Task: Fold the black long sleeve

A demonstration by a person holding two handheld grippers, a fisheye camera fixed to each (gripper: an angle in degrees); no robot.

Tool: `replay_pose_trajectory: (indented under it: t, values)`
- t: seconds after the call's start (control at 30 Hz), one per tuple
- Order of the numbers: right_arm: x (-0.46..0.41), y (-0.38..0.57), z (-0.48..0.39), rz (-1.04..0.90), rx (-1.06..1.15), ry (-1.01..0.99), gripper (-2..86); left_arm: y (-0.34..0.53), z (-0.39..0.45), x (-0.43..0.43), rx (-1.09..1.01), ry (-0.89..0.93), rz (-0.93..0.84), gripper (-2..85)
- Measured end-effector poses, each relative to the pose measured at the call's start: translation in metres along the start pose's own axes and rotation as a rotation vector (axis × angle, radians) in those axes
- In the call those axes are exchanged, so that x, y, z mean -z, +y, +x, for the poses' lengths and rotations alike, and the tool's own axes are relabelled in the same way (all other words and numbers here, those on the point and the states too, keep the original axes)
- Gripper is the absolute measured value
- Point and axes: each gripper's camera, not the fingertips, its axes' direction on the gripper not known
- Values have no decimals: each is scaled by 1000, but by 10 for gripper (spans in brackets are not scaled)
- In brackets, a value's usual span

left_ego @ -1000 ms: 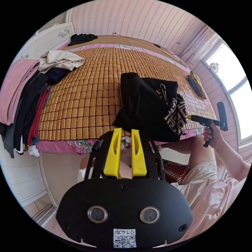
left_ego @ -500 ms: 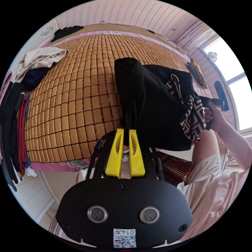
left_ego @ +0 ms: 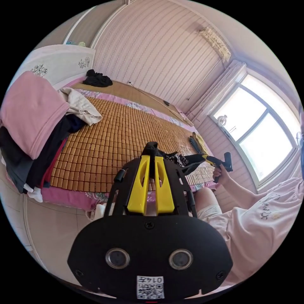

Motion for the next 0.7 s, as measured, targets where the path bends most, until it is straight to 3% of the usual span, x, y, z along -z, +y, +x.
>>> replay_pose_trajectory:
  t: [0.27, 0.4, 0.57, 0.7]
  values:
    - [138, -24, -122, 320, 231, -183, -7, -63, 65, 108, -155, 35, 230, -3]
    - [231, -29, -190, 528, 349, -271, -7, -92, 96, 177, -189, 167, 420, -3]
    - [300, -10, -270, 612, 490, -158, -8, -107, 147, 238, -288, 180, 514, -3]
    - [351, 26, -325, 733, 652, -228, -7, -103, 183, 311, -385, 269, 701, -2]
